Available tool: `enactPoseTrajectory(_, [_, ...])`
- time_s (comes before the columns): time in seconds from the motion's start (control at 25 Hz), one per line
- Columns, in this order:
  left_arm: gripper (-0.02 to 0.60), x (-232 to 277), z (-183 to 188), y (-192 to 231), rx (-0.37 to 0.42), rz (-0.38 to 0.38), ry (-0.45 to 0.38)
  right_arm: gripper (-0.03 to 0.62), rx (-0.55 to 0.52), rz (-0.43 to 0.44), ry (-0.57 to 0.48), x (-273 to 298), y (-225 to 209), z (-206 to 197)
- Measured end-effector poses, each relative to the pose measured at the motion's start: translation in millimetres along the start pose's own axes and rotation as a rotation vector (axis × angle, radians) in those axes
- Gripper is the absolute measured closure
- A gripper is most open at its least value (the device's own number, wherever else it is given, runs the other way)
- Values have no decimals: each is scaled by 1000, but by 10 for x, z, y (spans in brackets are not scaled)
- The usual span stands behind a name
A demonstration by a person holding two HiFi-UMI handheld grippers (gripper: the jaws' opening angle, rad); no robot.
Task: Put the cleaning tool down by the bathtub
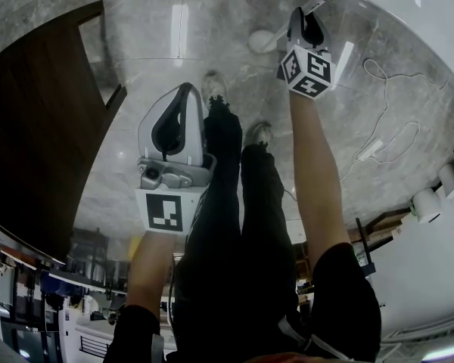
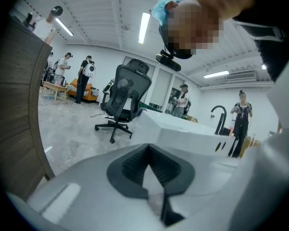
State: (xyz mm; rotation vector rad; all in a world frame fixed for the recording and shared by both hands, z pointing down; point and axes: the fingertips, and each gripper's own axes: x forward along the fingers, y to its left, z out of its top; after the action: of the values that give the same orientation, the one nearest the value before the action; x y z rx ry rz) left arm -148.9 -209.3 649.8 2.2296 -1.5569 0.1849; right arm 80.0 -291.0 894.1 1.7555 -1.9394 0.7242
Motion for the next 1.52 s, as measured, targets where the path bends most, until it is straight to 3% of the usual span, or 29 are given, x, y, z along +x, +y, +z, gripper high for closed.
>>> enactPoseTrajectory(0.48, [574,14,-12,-35,-4,13,-3,511,1,4,-4,30,-4,-11])
enactPoseTrajectory(0.92, [573,-51,16,-70,-1,26,-9,465,-12,10,14,-11,35,4])
enactPoseTrajectory(1.52, [573,-275,184,-288,-2,51,-72,475,1,0,20,-446,-51,11])
